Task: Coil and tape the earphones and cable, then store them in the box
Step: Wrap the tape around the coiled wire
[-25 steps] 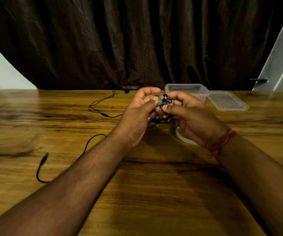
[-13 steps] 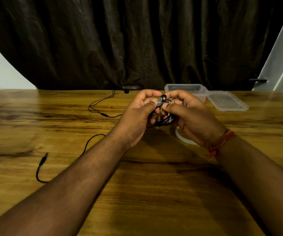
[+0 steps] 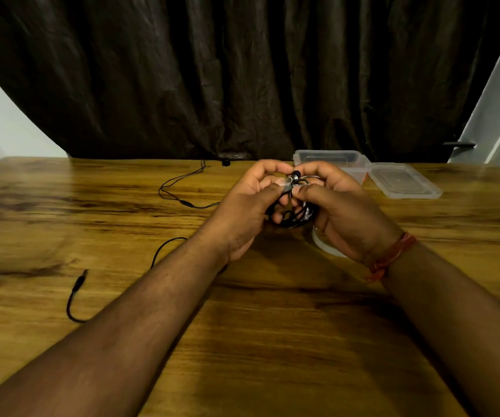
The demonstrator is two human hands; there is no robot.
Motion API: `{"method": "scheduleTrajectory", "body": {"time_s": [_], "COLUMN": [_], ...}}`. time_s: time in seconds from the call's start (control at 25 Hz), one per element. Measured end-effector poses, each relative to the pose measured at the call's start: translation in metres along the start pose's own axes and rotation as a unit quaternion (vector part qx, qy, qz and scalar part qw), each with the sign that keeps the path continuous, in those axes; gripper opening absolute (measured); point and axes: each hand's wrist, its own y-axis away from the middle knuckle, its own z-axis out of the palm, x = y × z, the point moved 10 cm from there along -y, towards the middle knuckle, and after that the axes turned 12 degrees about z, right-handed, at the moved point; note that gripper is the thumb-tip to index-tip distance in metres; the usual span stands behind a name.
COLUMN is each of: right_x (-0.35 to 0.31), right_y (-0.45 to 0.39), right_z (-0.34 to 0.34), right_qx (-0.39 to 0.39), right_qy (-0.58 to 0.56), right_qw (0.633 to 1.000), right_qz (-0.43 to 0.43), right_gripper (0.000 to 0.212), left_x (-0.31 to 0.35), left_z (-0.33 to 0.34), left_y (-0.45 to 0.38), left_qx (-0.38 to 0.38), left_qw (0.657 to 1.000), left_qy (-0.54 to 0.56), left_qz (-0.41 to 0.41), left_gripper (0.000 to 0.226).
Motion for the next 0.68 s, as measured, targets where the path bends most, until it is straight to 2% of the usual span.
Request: {"method": "scheduleTrajectory", "body": {"time_s": [0.2, 0.44, 0.68], "right_x": [0.001, 0.005, 0.011], "right_y": [-0.003, -0.004, -0.007], "right_z": [-0.006, -0.005, -0.003], "right_qx": [0.018, 0.017, 0.012], "right_qy": [-0.012, -0.021, -0.056], "right_qw": [1.0, 0.999, 0.998], "right_qz": [0.006, 0.019, 0.038], "right_gripper": [0.021, 0.025, 0.024], "left_x": [-0.001, 0.0, 0.003], "left_z": [0.003, -0.001, -0.005], "left_y": [0.002, 0.001, 0.002], "left_qx": [0.021, 0.026, 0.061], "left_qw": [1.0, 0.999, 0.998], "left_qy": [0.001, -0.04, 0.001], "left_qz": [0.008, 0.016, 0.032], "left_gripper": [0.017, 0.017, 0.018]}}
